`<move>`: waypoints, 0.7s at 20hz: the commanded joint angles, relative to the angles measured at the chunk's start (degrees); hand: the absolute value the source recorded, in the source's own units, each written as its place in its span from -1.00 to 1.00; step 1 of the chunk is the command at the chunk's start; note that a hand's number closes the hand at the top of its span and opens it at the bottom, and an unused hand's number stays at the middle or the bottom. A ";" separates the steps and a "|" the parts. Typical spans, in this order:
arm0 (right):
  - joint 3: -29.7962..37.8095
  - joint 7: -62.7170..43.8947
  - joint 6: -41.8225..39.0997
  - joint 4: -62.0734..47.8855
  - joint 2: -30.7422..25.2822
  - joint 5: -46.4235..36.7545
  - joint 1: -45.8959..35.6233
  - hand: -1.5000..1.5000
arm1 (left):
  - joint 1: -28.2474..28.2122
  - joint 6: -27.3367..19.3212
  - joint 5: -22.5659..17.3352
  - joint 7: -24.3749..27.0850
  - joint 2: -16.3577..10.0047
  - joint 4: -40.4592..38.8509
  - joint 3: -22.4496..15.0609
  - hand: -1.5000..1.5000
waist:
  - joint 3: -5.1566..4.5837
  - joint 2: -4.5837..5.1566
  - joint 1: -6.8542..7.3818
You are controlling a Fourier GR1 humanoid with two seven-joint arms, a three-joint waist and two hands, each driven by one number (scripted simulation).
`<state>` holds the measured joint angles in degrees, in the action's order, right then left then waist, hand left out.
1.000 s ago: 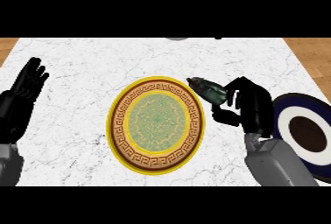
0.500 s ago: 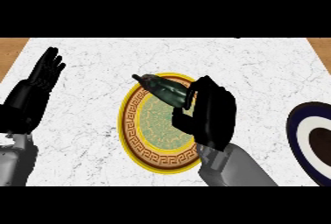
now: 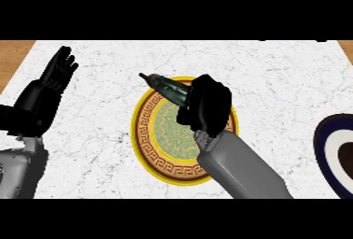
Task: Pick the eggplant from the plate and place it in the plate
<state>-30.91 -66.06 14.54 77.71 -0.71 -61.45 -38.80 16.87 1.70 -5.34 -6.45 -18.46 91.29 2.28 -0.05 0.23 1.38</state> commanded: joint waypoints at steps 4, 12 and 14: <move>5.85 -5.25 13.75 -13.05 0.68 6.09 -3.52 -1.00 | -0.69 1.18 0.09 0.67 0.05 0.22 -0.45 0.00 | 0.07 0.53 1.84; 4.77 6.64 30.62 -17.02 0.68 12.75 -4.23 -1.00 | 0.66 -1.13 2.30 1.64 2.80 -2.07 -1.64 0.00 | 0.09 0.34 0.61; 3.73 4.23 36.43 -16.54 0.69 11.11 -4.81 -1.00 | 2.31 0.23 1.39 -1.19 0.67 -0.26 -0.85 0.00 | 0.12 0.10 1.00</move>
<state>-27.32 -57.91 38.53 62.50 -0.43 -50.08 -43.29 18.51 1.99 -4.13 -5.95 -17.41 89.94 1.43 0.04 0.57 2.69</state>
